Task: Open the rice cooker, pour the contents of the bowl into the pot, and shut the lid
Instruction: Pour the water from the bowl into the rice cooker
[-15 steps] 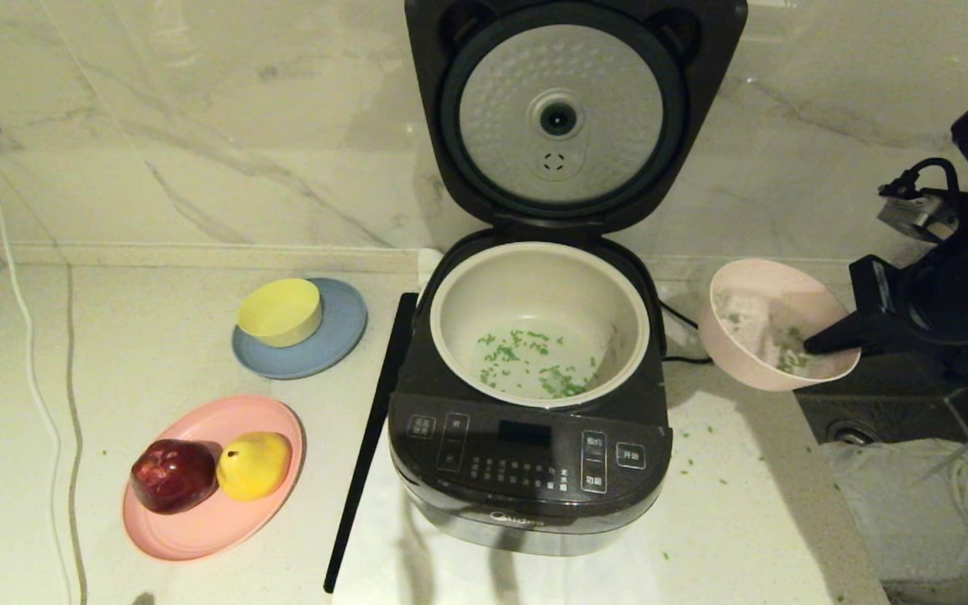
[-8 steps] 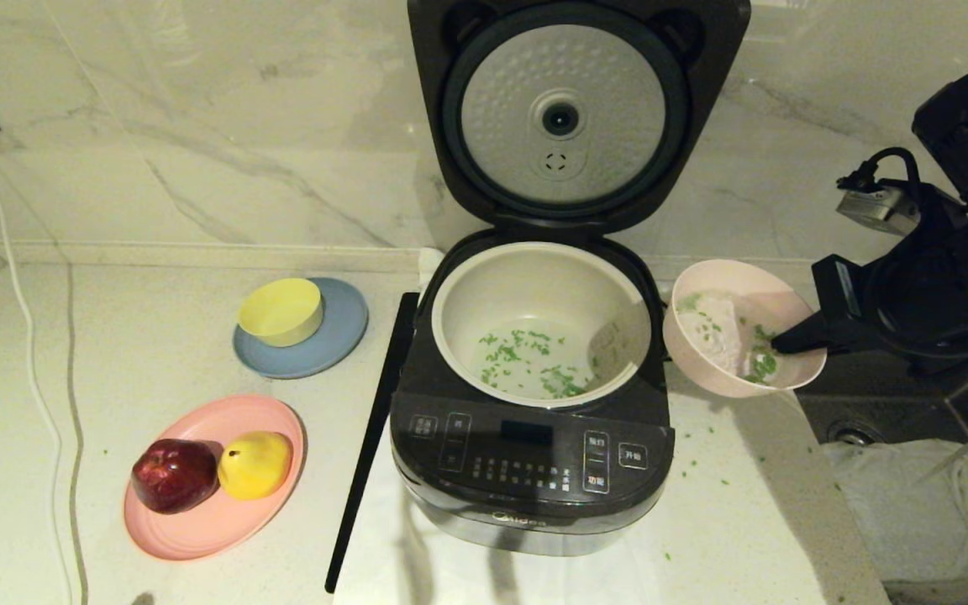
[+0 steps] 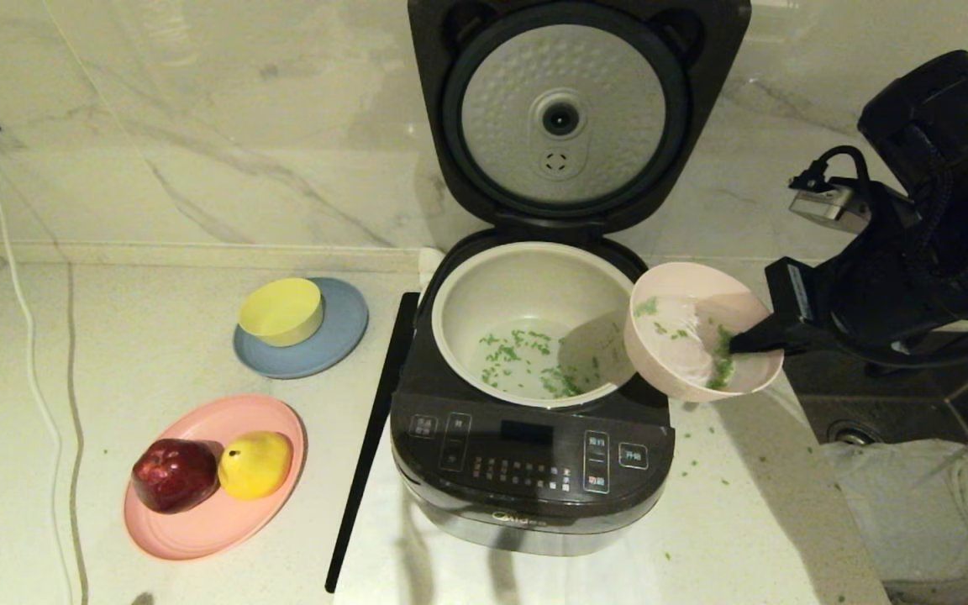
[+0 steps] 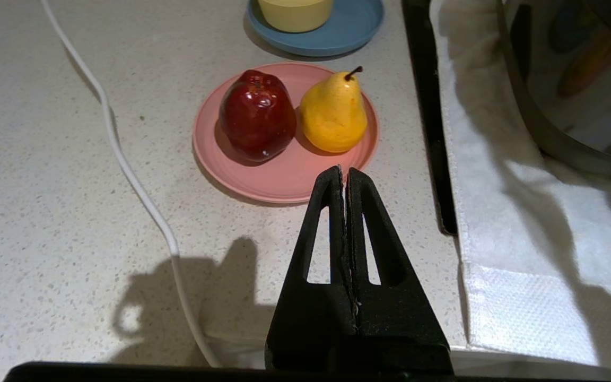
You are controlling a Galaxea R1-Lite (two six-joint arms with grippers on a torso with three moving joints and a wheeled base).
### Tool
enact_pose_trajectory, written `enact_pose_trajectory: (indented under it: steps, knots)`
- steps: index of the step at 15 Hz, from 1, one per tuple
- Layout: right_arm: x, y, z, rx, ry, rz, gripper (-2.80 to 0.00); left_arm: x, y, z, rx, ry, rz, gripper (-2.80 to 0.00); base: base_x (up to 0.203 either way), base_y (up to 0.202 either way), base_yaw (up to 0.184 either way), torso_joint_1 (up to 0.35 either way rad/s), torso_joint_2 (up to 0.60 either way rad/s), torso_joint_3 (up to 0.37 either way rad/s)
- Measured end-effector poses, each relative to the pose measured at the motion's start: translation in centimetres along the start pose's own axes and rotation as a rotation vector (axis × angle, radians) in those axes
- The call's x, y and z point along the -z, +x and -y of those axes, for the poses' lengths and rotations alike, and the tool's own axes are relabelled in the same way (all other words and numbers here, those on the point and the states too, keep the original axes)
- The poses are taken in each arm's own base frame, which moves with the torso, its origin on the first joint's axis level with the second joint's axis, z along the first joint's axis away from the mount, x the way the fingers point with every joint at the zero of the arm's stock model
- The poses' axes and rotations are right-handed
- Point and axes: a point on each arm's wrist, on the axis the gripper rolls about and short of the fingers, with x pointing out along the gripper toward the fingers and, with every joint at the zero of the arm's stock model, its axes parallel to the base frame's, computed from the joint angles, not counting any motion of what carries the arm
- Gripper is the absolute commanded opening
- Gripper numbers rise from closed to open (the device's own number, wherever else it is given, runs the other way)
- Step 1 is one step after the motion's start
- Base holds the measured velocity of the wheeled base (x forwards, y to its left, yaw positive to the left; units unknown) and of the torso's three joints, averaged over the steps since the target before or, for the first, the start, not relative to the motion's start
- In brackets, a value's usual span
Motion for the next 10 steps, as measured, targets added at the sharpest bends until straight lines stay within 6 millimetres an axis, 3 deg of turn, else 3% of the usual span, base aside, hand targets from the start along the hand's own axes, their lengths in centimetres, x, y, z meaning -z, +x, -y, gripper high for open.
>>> enact_pose_trajectory:
  steps: [10]
  knots:
    - [-0.6, 2.6, -3.8, -0.018, -0.084, -0.004, -2.80, 0.0, 0.0, 0.0, 0.000, 0.000, 0.000, -2.80, 0.000, 0.000, 0.000, 0.000, 0.00, 0.000]
